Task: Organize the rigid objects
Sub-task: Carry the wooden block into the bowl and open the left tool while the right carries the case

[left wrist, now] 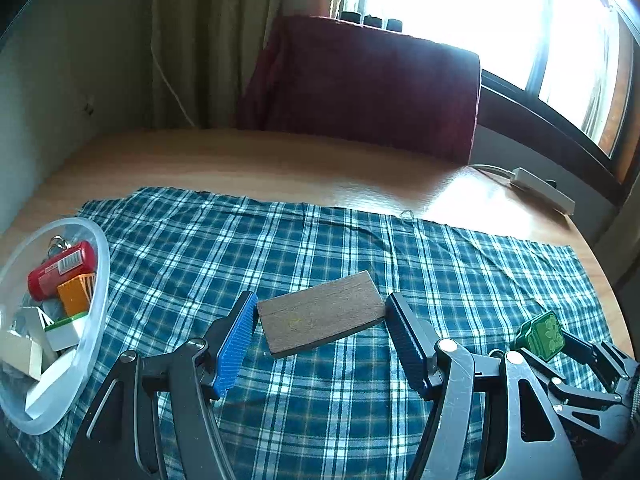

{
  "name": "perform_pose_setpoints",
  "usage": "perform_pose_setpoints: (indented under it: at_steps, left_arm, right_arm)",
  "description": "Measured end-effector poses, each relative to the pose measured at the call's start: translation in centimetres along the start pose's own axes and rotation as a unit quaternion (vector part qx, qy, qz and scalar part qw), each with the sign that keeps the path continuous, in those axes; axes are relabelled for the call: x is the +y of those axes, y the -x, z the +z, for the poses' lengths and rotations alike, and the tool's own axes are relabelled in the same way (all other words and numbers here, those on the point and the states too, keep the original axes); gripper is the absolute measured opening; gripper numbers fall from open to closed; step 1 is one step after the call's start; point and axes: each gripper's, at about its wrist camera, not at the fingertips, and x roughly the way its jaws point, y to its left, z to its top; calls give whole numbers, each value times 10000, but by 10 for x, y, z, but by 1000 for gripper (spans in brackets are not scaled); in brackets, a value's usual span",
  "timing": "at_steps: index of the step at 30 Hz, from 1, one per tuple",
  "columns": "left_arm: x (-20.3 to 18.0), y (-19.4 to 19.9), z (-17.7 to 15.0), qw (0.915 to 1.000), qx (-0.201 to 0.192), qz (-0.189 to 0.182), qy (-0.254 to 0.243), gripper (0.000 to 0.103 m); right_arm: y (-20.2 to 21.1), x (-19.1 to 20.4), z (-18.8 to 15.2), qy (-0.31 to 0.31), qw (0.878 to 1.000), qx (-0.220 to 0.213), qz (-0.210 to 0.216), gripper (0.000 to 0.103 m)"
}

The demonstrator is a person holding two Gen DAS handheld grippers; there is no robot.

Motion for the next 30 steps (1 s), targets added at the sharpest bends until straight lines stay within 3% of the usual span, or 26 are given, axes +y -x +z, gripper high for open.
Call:
perform_pose_setpoints:
  at_steps: [19, 30]
  left_arm:
    - [34, 39, 1, 9987, -403, 289, 152, 66]
    - [77, 59, 2, 9969, -552, 447, 337, 66]
  right_arm:
    - [24, 22, -7, -71, 9996, -241, 143, 74]
    - [27, 66, -18, -65, 9994, -194, 288, 74]
